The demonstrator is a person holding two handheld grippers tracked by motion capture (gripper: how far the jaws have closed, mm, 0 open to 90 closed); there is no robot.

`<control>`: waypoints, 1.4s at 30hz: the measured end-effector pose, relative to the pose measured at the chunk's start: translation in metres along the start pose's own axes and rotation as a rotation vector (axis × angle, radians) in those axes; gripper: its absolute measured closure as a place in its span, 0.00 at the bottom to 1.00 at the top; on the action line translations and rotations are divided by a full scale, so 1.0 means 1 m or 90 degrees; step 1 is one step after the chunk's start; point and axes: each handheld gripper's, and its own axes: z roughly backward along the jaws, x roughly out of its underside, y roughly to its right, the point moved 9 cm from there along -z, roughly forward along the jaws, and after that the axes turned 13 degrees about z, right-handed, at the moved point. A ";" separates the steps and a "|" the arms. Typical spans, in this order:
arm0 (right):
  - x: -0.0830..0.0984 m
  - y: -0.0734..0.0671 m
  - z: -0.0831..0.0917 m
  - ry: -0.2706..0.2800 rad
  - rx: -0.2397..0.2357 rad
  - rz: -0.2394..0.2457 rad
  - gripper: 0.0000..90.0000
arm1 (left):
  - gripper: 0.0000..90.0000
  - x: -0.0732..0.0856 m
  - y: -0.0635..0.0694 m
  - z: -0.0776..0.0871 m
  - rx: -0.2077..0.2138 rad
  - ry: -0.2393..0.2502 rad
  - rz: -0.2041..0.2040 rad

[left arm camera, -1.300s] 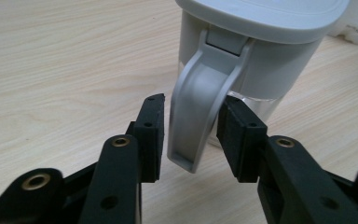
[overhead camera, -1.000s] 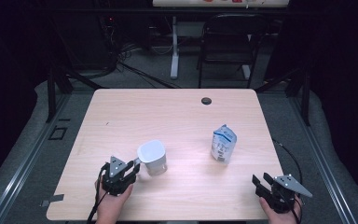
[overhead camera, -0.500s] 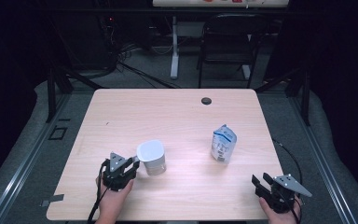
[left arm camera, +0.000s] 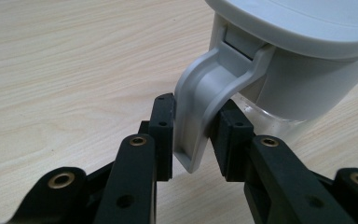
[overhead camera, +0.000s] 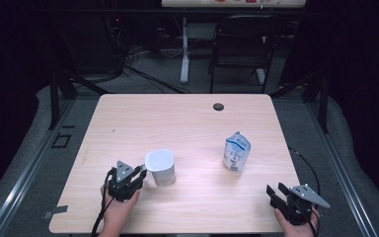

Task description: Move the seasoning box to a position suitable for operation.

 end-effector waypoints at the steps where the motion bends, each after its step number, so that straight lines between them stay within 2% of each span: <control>1: 0.000 0.000 0.000 0.000 -0.001 0.000 0.58 | 0.80 0.000 0.000 0.000 0.000 0.000 0.000; 6: 0.000 0.002 0.000 -0.002 0.002 -0.003 0.58 | 0.80 0.002 0.001 0.002 0.003 -0.003 -0.011; 13: 0.000 0.002 0.000 0.001 -0.001 -0.005 0.58 | 0.80 0.003 0.003 0.003 0.008 -0.001 -0.006; 23: 0.000 0.002 0.001 0.000 0.001 -0.005 0.58 | 0.80 0.006 0.007 0.007 0.020 -0.007 -0.019; 42: 0.000 0.002 0.000 -0.001 0.003 -0.003 0.58 | 0.80 0.017 0.023 0.018 0.050 -0.020 -0.049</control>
